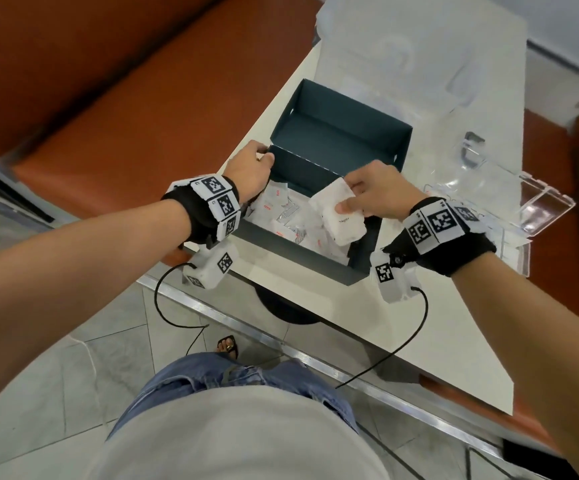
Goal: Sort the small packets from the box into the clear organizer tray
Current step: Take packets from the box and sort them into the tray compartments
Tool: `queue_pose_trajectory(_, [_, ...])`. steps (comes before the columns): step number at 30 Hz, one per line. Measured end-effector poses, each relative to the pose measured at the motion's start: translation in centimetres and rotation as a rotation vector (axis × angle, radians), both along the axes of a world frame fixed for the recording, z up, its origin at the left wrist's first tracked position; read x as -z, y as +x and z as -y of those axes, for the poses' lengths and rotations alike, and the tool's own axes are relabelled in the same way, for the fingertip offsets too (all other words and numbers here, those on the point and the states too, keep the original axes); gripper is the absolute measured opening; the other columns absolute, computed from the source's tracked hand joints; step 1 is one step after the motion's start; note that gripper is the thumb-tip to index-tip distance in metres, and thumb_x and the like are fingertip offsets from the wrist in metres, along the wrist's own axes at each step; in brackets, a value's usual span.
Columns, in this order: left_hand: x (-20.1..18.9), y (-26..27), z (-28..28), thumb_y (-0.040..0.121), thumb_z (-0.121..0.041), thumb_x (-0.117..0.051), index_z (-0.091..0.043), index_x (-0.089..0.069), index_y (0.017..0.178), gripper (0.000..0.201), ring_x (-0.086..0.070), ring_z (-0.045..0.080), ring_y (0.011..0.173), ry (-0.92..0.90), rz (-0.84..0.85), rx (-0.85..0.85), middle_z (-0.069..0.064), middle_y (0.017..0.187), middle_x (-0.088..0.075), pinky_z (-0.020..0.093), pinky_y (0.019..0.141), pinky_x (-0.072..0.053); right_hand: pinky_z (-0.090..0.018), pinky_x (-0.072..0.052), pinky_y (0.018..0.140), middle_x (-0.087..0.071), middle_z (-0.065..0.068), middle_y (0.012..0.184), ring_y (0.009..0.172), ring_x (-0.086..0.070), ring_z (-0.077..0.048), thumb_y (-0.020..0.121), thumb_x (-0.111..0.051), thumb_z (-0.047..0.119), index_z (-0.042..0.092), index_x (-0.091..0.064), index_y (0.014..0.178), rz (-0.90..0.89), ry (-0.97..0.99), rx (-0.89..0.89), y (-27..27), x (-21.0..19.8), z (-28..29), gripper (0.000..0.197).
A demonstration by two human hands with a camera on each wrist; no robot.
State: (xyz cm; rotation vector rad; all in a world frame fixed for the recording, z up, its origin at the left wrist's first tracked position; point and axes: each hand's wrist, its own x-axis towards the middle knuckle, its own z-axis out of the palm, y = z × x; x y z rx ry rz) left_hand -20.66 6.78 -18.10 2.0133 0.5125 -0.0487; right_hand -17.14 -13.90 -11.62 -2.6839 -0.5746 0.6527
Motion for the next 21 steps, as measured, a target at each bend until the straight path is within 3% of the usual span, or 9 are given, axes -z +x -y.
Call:
queue_pose_trajectory(2, [-0.8,0.1,-0.3,0.1,-0.024,-0.048,-0.013,-0.049,0.132,0.033,-0.053,0.014,0.105,0.025,0.115,-0.14,0.006,0.128,-0.055,0.019,0.082,-0.043,-0.035,-0.058,0.078,-0.071,-0.01,0.102,0.092,-0.068,-0.022,0.08,-0.076,0.017,0.004,-0.07,0.105,-0.006,0.159,0.147,0.2,-0.9,0.9,0.029])
queue_pose_trajectory(3, [-1.6,0.2,-0.4,0.099,-0.022,-0.05,-0.014,-0.051,0.128,0.03,-0.051,0.009,0.1,0.052,0.218,-0.197,0.004,0.125,-0.056,0.01,0.076,-0.038,-0.03,-0.058,0.07,-0.071,-0.008,0.102,0.089,-0.068,-0.019,0.081,-0.075,0.016,0.004,-0.069,0.109,-0.014,0.253,0.223,0.2,-1.4,1.3,0.031])
queue_pose_trajectory(5, [-3.8,0.5,-0.4,0.097,-0.018,-0.05,-0.015,-0.055,0.12,0.023,-0.052,0.001,0.093,0.037,0.42,-0.206,-0.005,0.114,-0.058,0.003,0.071,-0.037,-0.02,-0.052,0.058,-0.072,-0.006,0.095,0.074,-0.068,-0.01,0.083,-0.073,0.011,0.003,-0.066,0.112,-0.053,0.461,0.358,0.1,-2.7,1.9,0.031])
queue_pose_trajectory(8, [-7.3,1.3,1.1,0.097,-0.028,-0.051,-0.025,-0.057,0.11,0.014,-0.061,0.001,0.093,-0.153,0.466,-0.027,-0.012,0.104,-0.062,0.015,0.08,-0.05,-0.021,-0.055,0.058,-0.073,0.0,0.083,0.069,-0.071,-0.008,0.084,-0.071,0.005,0.002,-0.064,0.105,-0.104,0.72,0.479,0.0,-4.7,2.4,0.022])
queue_pose_trajectory(10, [-9.3,1.8,3.3,0.098,-0.04,-0.05,-0.026,-0.055,0.114,0.021,-0.064,0.006,0.097,-0.307,0.348,0.126,-0.009,0.109,-0.064,0.026,0.081,-0.056,-0.023,-0.056,0.06,-0.074,-0.002,0.086,0.076,-0.073,-0.014,0.084,-0.069,0.002,0.003,-0.062,0.104,-0.148,0.885,0.508,-0.1,-6.1,2.8,0.021])
queue_pose_trajectory(13, [-10.8,1.8,6.5,0.098,-0.048,-0.048,-0.022,-0.055,0.12,0.035,-0.069,0.016,0.098,-0.545,0.167,0.268,-0.001,0.112,-0.067,0.031,0.075,-0.059,-0.028,-0.057,0.063,-0.072,-0.012,0.096,0.082,-0.073,-0.022,0.085,-0.068,0.001,0.0,-0.058,0.109,-0.172,1.016,0.503,-0.4,-7.3,2.9,0.026])
queue_pose_trajectory(15, [-11.3,1.6,8.6,0.099,-0.043,-0.048,-0.019,-0.058,0.119,0.033,-0.069,0.024,0.102,-0.744,0.103,0.319,0.008,0.113,-0.069,0.039,0.077,-0.06,-0.033,-0.058,0.065,-0.07,-0.014,0.095,0.082,-0.072,-0.024,0.087,-0.066,0.001,-0.002,-0.057,0.111,-0.145,1.041,0.505,-0.3,-7.9,3.7,0.026])
queue_pose_trajectory(18, [-11.3,1.5,11.5,0.1,-0.034,-0.046,-0.012,-0.054,0.129,0.037,-0.065,0.033,0.11,-1.021,-0.008,0.388,0.018,0.119,-0.065,0.052,0.085,-0.056,-0.04,-0.06,0.073,-0.069,-0.019,0.099,0.088,-0.071,-0.029,0.09,-0.063,0.002,-0.006,-0.058,0.113,-0.104,0.997,0.493,-0.3,-7.9,5.2,0.025])
queue_pose_trajectory(21, [-11.4,1.4,14.2,0.102,-0.02,-0.042,-0.005,-0.055,0.12,0.027,-0.069,0.032,0.094,-1.213,-0.079,0.399,0.02,0.105,-0.067,0.049,0.081,-0.058,-0.037,-0.059,0.071,-0.071,-0.016,0.097,0.085,-0.072,-0.025,0.089,-0.065,0.006,-0.001,-0.063,0.11,-0.026,0.874,0.466,-0.4,-7.4,7.3,0.023])
